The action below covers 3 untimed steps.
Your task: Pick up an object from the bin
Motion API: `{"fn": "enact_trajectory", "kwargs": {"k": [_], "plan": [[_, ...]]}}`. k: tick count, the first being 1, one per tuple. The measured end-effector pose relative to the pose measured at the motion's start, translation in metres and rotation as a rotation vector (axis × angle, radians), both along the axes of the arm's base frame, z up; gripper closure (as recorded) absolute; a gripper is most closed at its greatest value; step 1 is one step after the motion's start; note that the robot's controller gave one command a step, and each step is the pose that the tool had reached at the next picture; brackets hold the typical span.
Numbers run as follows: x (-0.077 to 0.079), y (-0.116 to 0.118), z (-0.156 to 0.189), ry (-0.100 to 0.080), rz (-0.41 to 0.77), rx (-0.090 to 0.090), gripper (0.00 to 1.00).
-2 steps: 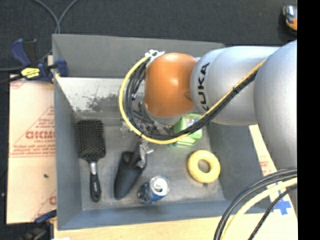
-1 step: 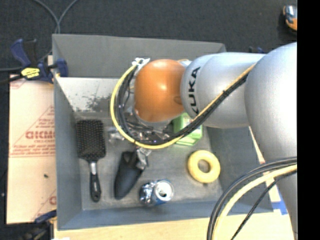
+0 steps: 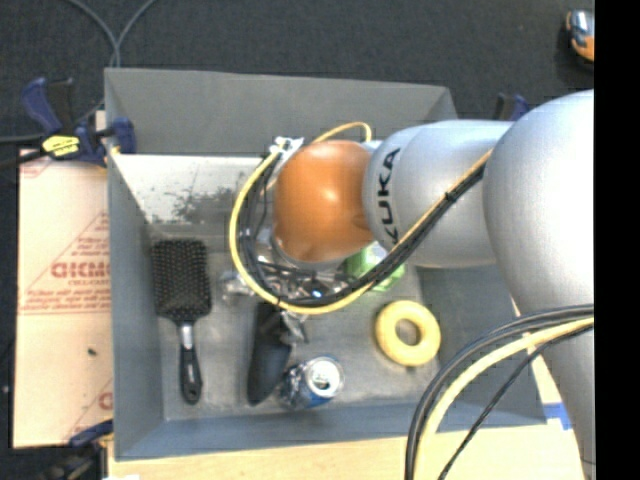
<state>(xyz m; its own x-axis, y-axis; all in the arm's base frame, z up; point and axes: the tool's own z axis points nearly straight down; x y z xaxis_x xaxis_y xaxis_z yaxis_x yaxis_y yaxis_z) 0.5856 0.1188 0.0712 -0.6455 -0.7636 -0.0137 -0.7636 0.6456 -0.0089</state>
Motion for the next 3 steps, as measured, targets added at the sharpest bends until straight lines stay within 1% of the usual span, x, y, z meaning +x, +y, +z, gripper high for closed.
{"fn": "enact_trajectory", "kwargs": {"k": [1, 2, 3], "plan": [[0.0016, 0.0156, 0.0026, 0.002, 0.322, -0.002, 1.00], [0.0016, 0.0157, 0.0026, 0.002, 0.320, -0.001, 1.00], [0.0004, 0.0154, 0.0111, 0.004, 0.318, 0.000, 1.00]]}}
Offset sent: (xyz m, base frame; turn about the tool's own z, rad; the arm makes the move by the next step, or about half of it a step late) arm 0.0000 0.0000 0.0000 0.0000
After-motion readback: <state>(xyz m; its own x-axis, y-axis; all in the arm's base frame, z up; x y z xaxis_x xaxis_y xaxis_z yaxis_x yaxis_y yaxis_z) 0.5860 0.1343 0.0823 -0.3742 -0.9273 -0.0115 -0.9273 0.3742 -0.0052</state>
